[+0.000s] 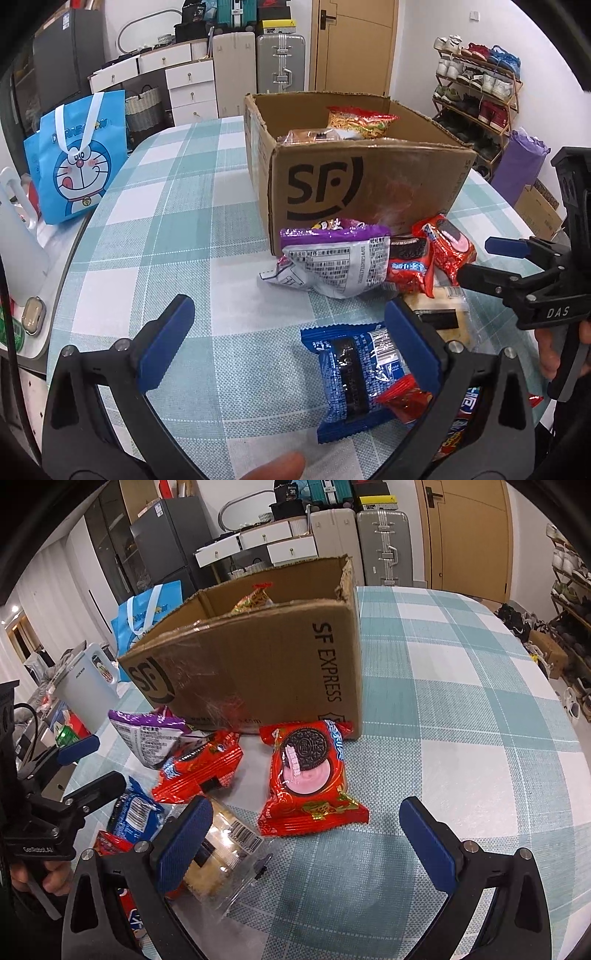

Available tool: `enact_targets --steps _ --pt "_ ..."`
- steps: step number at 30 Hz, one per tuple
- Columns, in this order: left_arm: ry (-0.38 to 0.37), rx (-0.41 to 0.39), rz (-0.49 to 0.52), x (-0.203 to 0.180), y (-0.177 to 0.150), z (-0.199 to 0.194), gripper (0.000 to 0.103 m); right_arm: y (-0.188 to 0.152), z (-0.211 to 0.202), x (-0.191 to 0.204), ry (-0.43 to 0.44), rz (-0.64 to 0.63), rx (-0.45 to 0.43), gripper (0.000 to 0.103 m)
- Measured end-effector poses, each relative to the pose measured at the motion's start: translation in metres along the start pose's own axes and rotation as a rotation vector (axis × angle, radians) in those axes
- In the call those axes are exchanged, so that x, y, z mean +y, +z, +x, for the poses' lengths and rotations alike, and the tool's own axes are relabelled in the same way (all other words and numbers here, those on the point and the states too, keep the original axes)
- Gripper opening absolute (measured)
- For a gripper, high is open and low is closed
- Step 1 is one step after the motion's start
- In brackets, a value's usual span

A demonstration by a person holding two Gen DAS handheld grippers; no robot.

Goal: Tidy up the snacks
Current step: 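Move both open grippers back over the remaining snacks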

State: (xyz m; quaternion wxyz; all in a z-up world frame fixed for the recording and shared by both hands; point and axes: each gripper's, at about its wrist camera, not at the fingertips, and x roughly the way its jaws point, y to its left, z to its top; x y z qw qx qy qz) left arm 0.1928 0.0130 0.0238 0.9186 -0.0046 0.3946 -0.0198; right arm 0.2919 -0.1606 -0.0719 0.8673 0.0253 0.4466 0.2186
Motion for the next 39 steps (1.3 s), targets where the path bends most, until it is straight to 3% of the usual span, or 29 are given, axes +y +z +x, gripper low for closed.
enact_targets --steps 13,22,39 --pt "0.002 0.030 0.004 0.001 -0.002 0.010 0.102 0.005 0.018 -0.001 -0.064 0.002 0.011 0.103" --pt "0.002 0.042 0.006 -0.001 -0.004 0.014 0.103 0.013 0.029 0.004 -0.154 -0.032 0.032 0.103" --pt "-0.003 0.045 0.004 0.000 -0.004 0.013 0.102 0.009 0.035 0.013 -0.172 -0.049 0.045 0.102"
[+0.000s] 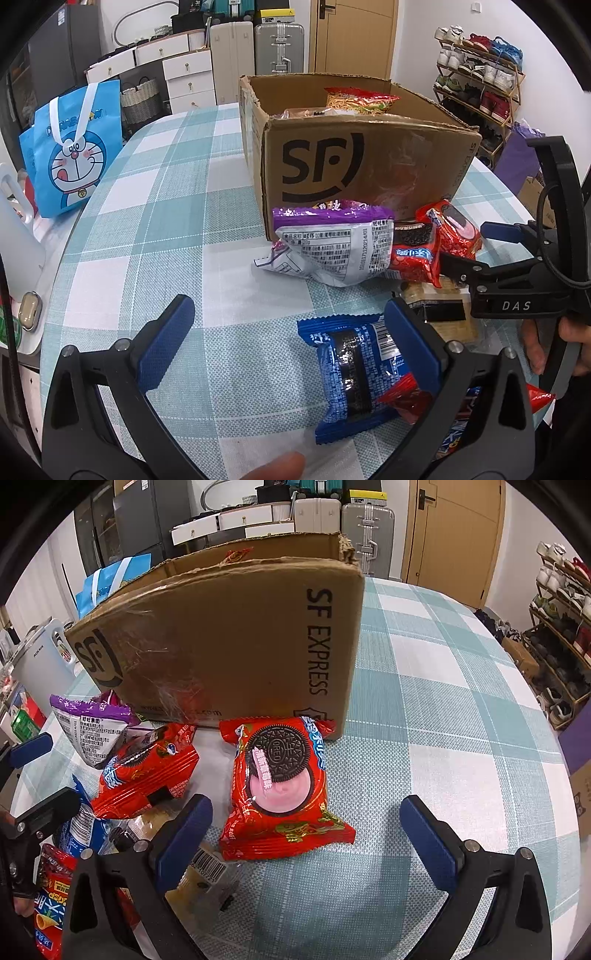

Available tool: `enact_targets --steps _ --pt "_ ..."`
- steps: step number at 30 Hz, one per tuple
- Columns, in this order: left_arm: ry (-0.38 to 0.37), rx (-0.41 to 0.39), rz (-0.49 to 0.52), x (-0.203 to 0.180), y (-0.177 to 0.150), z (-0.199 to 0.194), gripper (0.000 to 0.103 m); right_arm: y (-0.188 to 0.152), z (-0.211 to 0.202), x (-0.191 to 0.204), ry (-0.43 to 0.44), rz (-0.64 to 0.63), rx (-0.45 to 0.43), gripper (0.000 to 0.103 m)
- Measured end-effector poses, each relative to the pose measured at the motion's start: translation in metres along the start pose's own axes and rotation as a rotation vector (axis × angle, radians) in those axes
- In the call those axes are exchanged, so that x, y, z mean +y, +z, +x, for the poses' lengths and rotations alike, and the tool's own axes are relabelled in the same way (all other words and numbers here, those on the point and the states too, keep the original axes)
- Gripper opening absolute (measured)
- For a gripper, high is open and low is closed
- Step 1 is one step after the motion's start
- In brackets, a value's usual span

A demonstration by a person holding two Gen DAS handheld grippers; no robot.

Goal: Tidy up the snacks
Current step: 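Move both open grippers back over the remaining snacks, then grasp the red Oreo packet with the right gripper while the left grasps the purple-and-white bag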

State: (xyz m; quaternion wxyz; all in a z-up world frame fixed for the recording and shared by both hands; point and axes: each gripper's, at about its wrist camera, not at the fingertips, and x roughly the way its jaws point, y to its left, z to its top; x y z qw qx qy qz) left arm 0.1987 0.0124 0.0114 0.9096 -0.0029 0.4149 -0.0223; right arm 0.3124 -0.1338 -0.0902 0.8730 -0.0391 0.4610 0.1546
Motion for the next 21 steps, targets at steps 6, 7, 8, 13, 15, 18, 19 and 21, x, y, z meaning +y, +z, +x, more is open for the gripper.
enact_targets --steps 6,7,8,13,15,18,19,21 --pt "-0.003 0.007 -0.005 0.001 -0.001 0.004 0.103 -0.002 -0.003 -0.003 0.011 -0.002 -0.005 0.103" --pt "-0.003 0.006 -0.005 0.001 -0.001 0.004 0.103 -0.002 -0.003 -0.004 0.021 -0.001 -0.008 0.102" --pt "-0.003 0.006 -0.005 0.001 -0.001 0.004 0.102 -0.002 -0.004 -0.005 0.038 -0.001 -0.014 0.101" --pt "-0.004 0.008 -0.009 0.003 0.000 0.005 0.102 -0.003 -0.008 0.000 0.034 -0.023 -0.036 0.075" --pt "-0.002 0.006 -0.009 0.003 0.001 0.006 0.103 -0.004 -0.010 0.002 0.043 -0.033 -0.043 0.061" --pt "-0.001 0.006 -0.013 0.004 0.000 0.005 0.102 -0.005 -0.012 0.002 0.049 -0.039 -0.055 0.053" --pt "-0.001 0.007 -0.015 0.004 0.001 0.006 0.102 -0.005 -0.013 0.003 0.049 -0.045 -0.058 0.052" --pt "-0.001 0.007 -0.017 0.005 0.000 0.006 0.102 -0.006 -0.015 0.005 0.048 -0.057 -0.065 0.047"
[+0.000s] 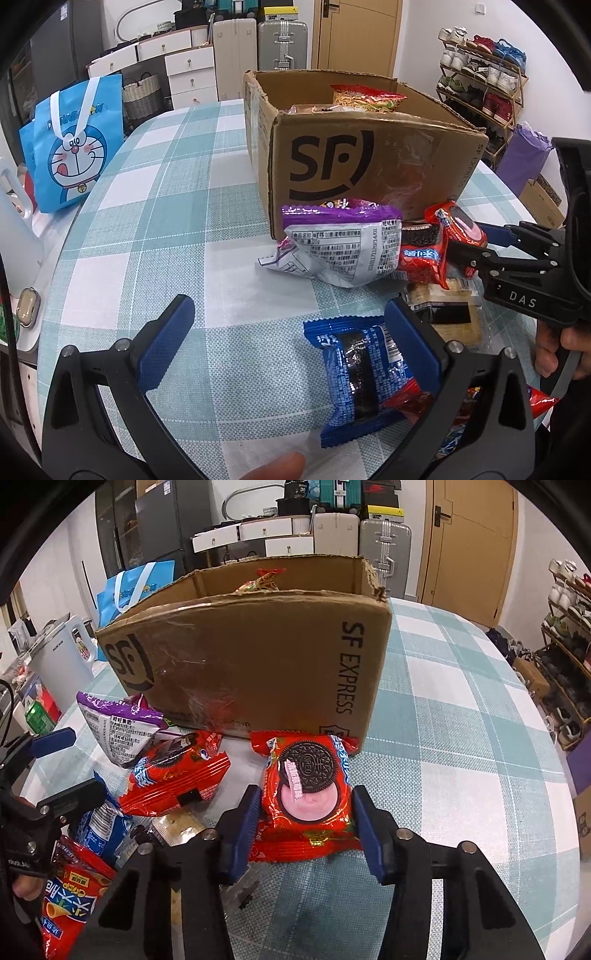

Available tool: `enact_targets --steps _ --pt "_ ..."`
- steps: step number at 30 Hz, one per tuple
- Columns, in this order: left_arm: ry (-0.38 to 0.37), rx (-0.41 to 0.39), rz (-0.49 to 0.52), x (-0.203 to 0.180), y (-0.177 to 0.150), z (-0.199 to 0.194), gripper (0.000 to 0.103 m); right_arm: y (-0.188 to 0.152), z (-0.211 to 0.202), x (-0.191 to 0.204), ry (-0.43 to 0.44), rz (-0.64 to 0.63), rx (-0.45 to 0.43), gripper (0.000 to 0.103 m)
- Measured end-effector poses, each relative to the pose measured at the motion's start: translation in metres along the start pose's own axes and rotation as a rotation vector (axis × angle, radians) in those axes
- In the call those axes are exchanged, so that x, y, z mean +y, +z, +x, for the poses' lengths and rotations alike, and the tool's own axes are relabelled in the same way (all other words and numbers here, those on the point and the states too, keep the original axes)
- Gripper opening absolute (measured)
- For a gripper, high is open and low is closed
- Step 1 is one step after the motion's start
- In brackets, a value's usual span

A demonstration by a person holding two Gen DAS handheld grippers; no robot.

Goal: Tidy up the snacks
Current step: 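Grasp the red Oreo packet with the right gripper while the left grasps the purple-and-white bag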

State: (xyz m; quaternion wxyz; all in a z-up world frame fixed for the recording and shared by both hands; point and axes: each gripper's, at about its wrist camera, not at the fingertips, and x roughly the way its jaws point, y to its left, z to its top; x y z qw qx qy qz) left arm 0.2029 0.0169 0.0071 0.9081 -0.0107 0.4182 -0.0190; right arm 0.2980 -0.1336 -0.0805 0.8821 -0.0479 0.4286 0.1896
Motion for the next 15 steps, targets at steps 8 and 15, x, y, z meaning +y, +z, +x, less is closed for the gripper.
enact_targets --steps 8,15 --pt "0.007 -0.009 -0.007 0.002 0.002 0.000 0.102 0.004 -0.021 -0.005 0.042 0.024 -0.061 0.046" --pt "0.020 -0.025 -0.008 -0.002 0.013 0.008 0.102 0.009 -0.035 -0.012 0.061 0.048 -0.105 0.046"
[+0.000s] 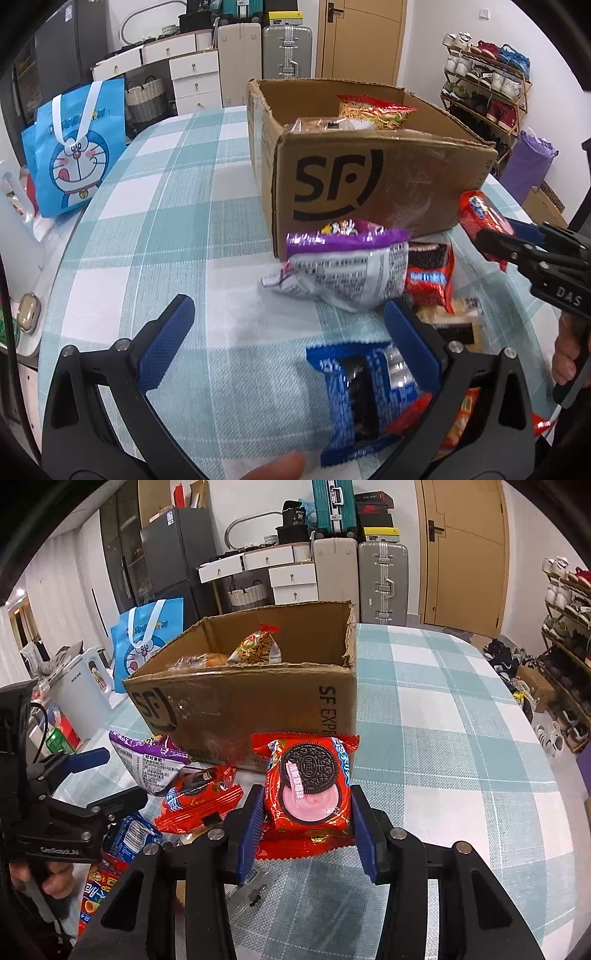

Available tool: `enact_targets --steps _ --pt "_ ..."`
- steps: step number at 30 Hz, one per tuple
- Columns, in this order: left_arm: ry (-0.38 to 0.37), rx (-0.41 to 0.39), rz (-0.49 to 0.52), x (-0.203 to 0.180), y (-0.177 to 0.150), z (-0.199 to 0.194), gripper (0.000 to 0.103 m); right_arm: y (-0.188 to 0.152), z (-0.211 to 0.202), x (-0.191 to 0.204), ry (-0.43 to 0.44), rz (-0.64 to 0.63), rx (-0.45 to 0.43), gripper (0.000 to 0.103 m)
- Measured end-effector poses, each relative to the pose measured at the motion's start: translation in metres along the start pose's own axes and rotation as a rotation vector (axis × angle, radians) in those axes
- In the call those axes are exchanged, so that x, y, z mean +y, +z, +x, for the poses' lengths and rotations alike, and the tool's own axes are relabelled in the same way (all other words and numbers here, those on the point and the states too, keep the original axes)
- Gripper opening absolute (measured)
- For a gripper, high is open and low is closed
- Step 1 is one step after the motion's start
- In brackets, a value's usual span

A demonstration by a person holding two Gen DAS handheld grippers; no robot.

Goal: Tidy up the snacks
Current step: 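Grasp the red Oreo packet with the right gripper while the left grasps the purple-and-white bag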

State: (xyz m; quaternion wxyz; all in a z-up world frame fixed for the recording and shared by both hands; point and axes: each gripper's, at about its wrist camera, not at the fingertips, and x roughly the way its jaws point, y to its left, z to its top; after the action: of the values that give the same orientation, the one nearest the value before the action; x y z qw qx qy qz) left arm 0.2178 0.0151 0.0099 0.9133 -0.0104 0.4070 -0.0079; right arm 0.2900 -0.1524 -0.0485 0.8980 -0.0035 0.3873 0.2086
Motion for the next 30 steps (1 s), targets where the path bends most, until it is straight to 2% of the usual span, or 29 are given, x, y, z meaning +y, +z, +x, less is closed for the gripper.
enact_targets --steps 12,17,20,28,30 --pt "-0.004 0.009 0.080 -0.022 0.013 0.015 0.103 -0.001 0.001 -0.001 -0.004 -0.005 0.005 0.046" --pt "0.031 0.000 0.122 -0.030 0.012 0.017 0.103 -0.001 0.002 -0.002 -0.004 -0.003 0.005 0.046" --pt "0.048 -0.012 0.107 -0.026 0.014 0.018 0.103 -0.001 0.002 -0.002 -0.004 -0.003 0.003 0.046" --pt "0.013 -0.015 0.039 -0.005 0.017 0.019 0.102 0.000 0.003 -0.003 -0.003 -0.002 0.001 0.046" --pt "-0.001 -0.024 0.035 -0.003 0.016 0.018 0.100 0.000 0.003 -0.003 -0.002 -0.002 0.002 0.046"
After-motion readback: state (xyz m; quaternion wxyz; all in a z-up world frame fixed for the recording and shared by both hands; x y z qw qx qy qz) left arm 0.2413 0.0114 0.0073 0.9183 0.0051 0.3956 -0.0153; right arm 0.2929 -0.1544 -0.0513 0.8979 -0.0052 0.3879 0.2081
